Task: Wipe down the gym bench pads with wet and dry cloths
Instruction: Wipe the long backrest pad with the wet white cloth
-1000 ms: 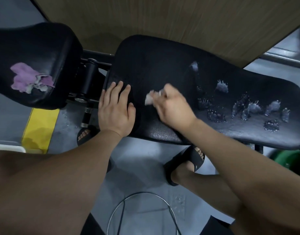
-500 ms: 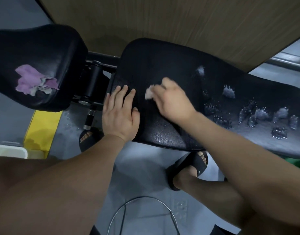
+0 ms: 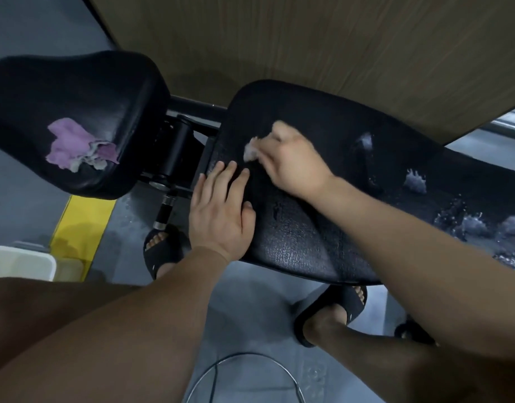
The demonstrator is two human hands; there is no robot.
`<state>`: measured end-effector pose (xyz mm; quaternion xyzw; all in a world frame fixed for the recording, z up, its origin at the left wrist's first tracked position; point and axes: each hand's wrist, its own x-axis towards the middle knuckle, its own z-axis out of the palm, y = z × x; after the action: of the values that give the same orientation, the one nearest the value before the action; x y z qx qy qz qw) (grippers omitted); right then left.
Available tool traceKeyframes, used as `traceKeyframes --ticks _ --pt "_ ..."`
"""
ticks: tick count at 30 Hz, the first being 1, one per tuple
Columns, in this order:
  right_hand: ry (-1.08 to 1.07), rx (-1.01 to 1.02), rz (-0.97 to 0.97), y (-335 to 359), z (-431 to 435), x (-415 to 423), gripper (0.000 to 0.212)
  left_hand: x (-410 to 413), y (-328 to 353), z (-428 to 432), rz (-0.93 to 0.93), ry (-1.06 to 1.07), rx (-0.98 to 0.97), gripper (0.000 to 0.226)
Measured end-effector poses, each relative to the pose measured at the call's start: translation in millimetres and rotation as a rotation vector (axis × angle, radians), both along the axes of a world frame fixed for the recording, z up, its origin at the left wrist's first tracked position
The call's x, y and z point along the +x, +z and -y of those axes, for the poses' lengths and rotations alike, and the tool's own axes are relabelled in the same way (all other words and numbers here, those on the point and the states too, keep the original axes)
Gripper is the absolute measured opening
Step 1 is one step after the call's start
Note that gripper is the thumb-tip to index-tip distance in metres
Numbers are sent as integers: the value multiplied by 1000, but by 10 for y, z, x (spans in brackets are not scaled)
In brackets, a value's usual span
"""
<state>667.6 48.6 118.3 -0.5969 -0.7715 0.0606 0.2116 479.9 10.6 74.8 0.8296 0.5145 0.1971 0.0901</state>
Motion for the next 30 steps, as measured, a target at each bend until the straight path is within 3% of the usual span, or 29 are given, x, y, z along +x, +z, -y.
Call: traceKeyframes --ticks 5,7,10,12,18,22,25,30 --pt "-344 33 39 -76 -686 60 19 -17 21 -6 34 -18 -35 61" --pt "-286 -3 18 -96 -695 -93 18 -23 24 -7 33 -20 -40 62" --pt "61 -95 -39 -33 -440 -214 19 -19 27 -7 20 -20 -38 64" --pt "184 -115 -29 35 -423 -153 22 -19 21 -13 26 -18 -35 63" --pt "-185 -84 60 -26 -1038 -142 20 -22 6 -14 7 -20 -20 60" --pt "43 -170 -11 28 -651 -317 20 -25 26 -18 24 -28 -18 62" --pt "125 -110 -35 4 -498 -287 20 -19 38 -21 20 -21 -30 63" --pt "-217 -3 24 -98 -1040 -76 19 -24 24 -19 9 -28 -21 59"
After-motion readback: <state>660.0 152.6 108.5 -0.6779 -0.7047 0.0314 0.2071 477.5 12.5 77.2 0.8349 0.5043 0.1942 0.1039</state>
